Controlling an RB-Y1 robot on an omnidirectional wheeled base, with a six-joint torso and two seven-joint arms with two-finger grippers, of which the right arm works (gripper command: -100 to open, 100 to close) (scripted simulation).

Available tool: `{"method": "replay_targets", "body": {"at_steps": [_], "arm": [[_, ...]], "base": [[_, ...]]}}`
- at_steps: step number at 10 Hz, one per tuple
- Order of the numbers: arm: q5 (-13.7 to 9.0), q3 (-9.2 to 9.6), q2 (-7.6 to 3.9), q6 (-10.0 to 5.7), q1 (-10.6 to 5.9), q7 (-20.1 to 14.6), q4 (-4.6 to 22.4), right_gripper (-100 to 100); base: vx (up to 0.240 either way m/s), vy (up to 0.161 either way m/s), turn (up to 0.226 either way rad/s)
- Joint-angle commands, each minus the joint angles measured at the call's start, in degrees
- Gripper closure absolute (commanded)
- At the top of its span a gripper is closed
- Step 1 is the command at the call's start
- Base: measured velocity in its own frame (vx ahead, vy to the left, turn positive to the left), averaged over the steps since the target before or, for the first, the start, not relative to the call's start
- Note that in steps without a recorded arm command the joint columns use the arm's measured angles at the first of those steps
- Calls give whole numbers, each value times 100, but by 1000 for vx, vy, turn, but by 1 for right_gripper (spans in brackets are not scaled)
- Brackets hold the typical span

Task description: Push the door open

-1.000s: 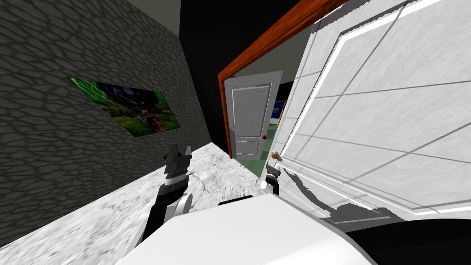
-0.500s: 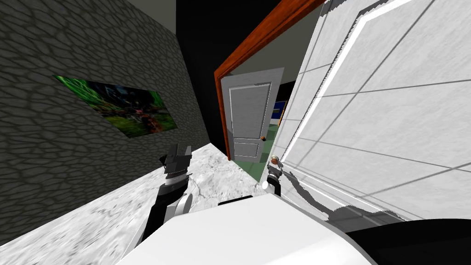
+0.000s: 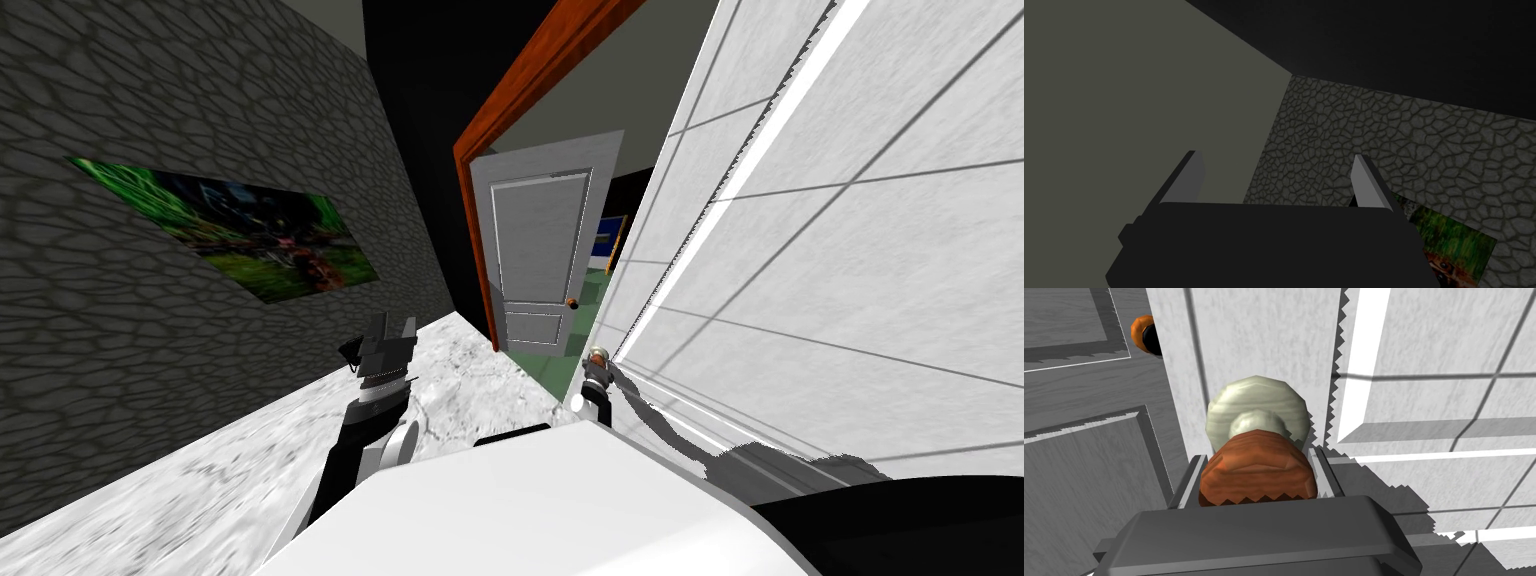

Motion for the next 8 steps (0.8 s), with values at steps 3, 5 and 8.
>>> {"method": "replay_targets", "body": {"at_steps": [3,5,8], "arm": [[3,8,10,3,-2,1,0,100],[3,8,10,3,-2,1,0,100],[-101,-140,-70,-16,6,20,21,100]], "base": [[-10,7,2],[0,0,0],[167,-52,-42]]}}
